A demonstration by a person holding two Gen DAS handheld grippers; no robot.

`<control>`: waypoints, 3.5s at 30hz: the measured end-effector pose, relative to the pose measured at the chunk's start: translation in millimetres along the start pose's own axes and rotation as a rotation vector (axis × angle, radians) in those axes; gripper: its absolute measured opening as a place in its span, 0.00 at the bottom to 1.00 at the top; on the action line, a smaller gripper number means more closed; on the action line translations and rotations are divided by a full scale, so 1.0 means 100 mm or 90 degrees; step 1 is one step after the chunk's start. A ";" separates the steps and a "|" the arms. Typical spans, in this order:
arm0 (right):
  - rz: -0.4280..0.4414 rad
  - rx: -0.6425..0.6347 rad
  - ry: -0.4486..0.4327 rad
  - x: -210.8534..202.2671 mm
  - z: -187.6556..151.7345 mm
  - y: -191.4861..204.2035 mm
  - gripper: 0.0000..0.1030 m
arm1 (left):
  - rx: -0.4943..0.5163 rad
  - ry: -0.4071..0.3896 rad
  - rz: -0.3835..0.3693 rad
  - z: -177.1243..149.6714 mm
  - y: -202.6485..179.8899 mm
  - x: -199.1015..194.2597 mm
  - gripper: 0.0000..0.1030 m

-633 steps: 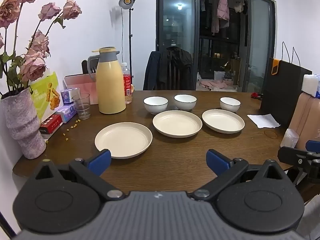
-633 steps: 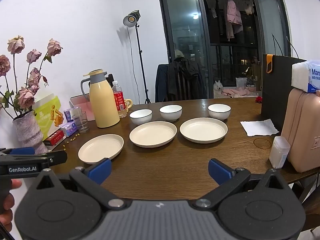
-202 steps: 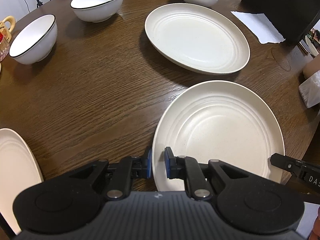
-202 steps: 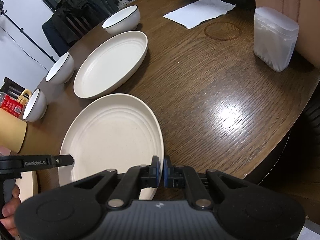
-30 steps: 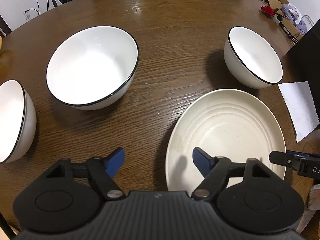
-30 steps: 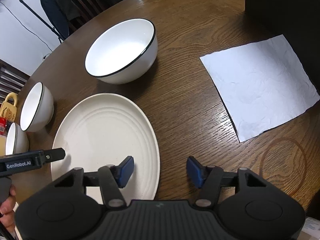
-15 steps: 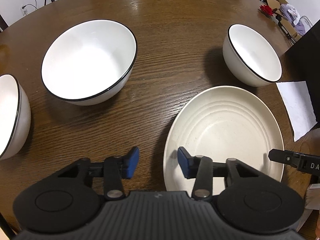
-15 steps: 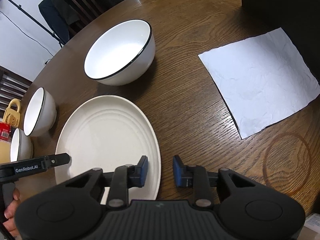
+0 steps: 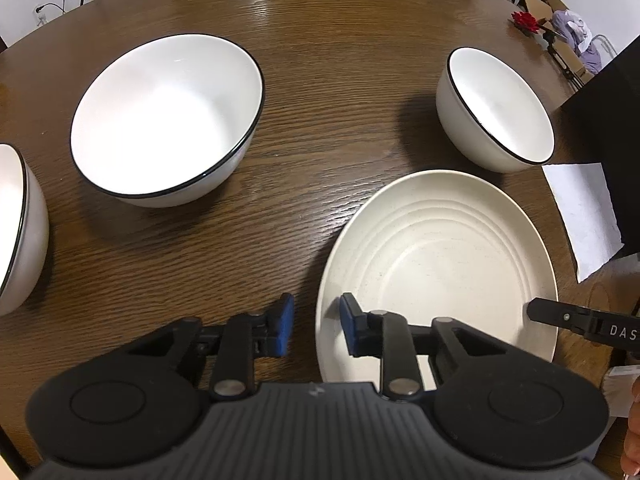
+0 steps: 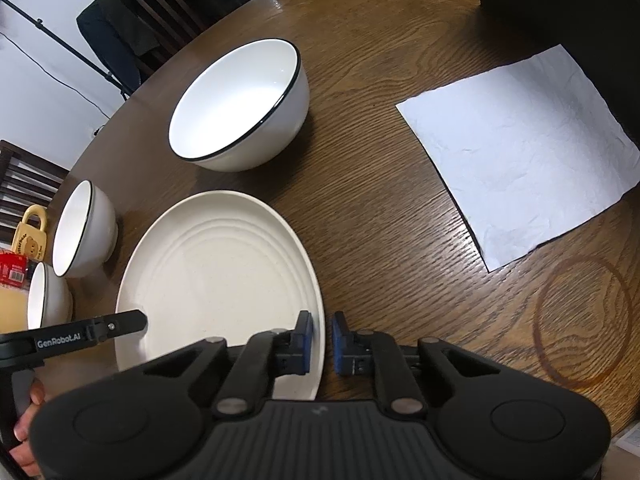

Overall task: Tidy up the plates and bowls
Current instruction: 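Close the left tool on the cream plate rim while the right tool closes beside it, then lift the cream plate with the left tool while the right tool lifts alongside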

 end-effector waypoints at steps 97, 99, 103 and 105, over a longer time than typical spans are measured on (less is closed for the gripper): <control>0.024 -0.052 -0.066 -0.57 -0.23 0.37 0.06 | 0.002 -0.083 0.012 -0.26 -0.04 -0.73 0.13; 0.024 -0.054 -0.067 -0.60 -0.26 0.37 0.06 | 0.002 -0.085 0.012 -0.29 -0.04 -0.76 0.13; 0.026 -0.054 -0.068 -0.64 -0.29 0.40 0.06 | 0.002 -0.090 0.015 -0.33 -0.03 -0.82 0.13; 0.027 -0.057 -0.068 -0.67 -0.31 0.42 0.06 | 0.002 -0.093 0.017 -0.33 -0.03 -0.85 0.13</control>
Point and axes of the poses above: each gripper's, at about its wrist camera, not at the fingertips, and x roughly the way its jaws point, y to its left, z to its top, the point moved 2 cm from there along x, roughly the way its jaws point, and after that the axes turned 1 degree about z, right-handed, at the moved point
